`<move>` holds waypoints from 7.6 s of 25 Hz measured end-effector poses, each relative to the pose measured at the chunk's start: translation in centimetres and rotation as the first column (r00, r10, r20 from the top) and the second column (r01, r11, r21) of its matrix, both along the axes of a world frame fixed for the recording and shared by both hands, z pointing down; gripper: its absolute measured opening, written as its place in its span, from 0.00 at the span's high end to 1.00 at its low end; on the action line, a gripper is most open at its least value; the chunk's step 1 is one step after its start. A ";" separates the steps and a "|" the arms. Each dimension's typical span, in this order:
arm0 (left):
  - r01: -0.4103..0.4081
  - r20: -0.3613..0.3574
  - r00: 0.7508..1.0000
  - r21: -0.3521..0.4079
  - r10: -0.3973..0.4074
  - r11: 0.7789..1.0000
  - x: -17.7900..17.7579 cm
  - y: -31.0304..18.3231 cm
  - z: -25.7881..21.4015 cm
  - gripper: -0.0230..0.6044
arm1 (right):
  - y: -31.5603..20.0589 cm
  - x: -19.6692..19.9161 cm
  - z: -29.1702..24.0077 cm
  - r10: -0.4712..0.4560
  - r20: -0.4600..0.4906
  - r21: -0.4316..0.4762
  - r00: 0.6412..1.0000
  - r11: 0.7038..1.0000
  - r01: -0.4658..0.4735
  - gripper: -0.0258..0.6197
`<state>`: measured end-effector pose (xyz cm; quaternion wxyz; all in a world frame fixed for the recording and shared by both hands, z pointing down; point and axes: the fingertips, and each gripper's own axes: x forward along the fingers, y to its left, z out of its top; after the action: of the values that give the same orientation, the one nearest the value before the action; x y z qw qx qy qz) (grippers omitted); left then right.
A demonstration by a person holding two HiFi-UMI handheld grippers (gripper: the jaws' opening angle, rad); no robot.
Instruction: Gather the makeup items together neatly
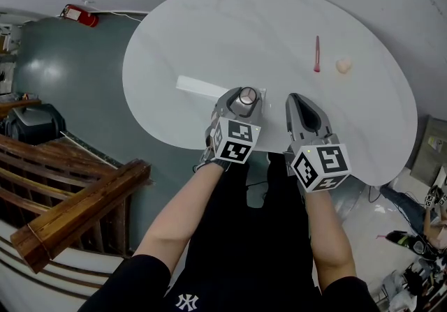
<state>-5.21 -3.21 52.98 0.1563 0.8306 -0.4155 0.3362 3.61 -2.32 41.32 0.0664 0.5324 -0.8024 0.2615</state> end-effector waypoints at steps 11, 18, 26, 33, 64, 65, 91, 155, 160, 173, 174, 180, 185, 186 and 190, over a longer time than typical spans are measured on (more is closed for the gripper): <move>-0.011 0.028 1.000 -0.016 0.011 1.000 0.4 0.6 1.9 0.61 | 0.4 0.4 1.1 0.008 0.004 -0.019 1.000 1.000 -0.008 0.93; -0.007 0.028 1.000 -0.020 0.008 1.000 0.3 0.7 2.3 0.61 | 0.5 0.4 1.1 0.003 0.005 -0.022 1.000 1.000 -0.003 0.93; -0.013 0.001 1.000 -0.016 0.013 1.000 0.6 0.8 2.2 0.61 | 0.8 0.3 1.3 -0.008 0.001 -0.025 1.000 1.000 0.008 0.93; -0.016 -0.004 1.000 0.006 0.016 1.000 0.9 0.9 0.7 0.61 | 1.1 0.6 0.7 0.005 0.007 -0.017 1.000 1.000 -0.005 0.93; 0.038 -0.192 0.981 0.041 -0.030 0.998 13.9 -1.2 -6.8 0.95 | -2.7 11.4 1.8 0.058 -0.005 -0.063 0.998 0.996 -0.058 0.93; 0.039 -0.194 0.981 0.039 -0.031 0.998 14.3 -1.4 -6.6 0.95 | -3.1 12.0 2.2 0.061 -0.005 -0.072 0.998 0.996 -0.062 0.93; 0.048 -0.146 0.988 -0.011 -0.049 0.999 20.1 -3.4 -4.1 0.95 | -9.9 23.9 11.9 0.290 0.126 -0.388 0.949 0.895 -0.222 0.72; 0.154 -0.157 0.977 0.061 -0.143 0.986 0.5 7.7 -7.8 0.95 | 1.8 -1.0 6.6 -0.112 0.215 -0.377 0.970 0.907 0.188 0.78; 0.163 -0.160 0.975 0.052 -0.153 0.985 -1.1 7.8 -7.2 0.95 | 2.1 -2.3 8.8 -0.192 0.132 -0.419 0.972 0.878 0.231 0.78; 0.169 -0.170 0.972 0.018 -0.163 0.985 0.0 6.3 -5.6 0.95 | 1.0 -2.1 12.6 -0.324 0.051 -0.494 0.945 0.814 0.306 0.78; 0.173 -0.169 0.971 0.015 -0.168 0.985 0.1 6.2 -5.5 0.95 | 0.8 -2.2 12.8 -0.333 0.049 -0.499 0.941 0.808 0.312 0.78; 0.198 -0.161 0.967 -0.003 -0.196 0.980 -0.4 5.8 -5.0 0.95 | 0.2 -2.9 13.5 -0.387 0.052 -0.518 0.920 0.777 0.356 0.76; 0.210 -0.157 0.965 -0.010 -0.209 0.978 -0.2 5.3 -4.6 0.95 | -0.5 -2.8 14.0 -0.394 0.065 -0.526 0.917 0.767 0.367 0.72; 0.212 -0.156 0.965 -0.013 -0.212 0.977 -0.2 5.2 -4.6 0.95 | -0.5 -2.8 14.1 -0.391 0.070 -0.528 0.918 0.766 0.366 0.71; 0.215 -0.155 0.964 -0.015 -0.215 0.976 -0.4 5.2 -4.5 0.95 | -0.4 -2.8 14.2 -0.369 0.094 -0.535 0.925 0.765 0.359 0.69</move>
<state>-5.58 1.96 48.50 0.2230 0.8044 -0.4900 0.2511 0.82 -2.75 55.51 0.2704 0.3279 -0.7822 0.4554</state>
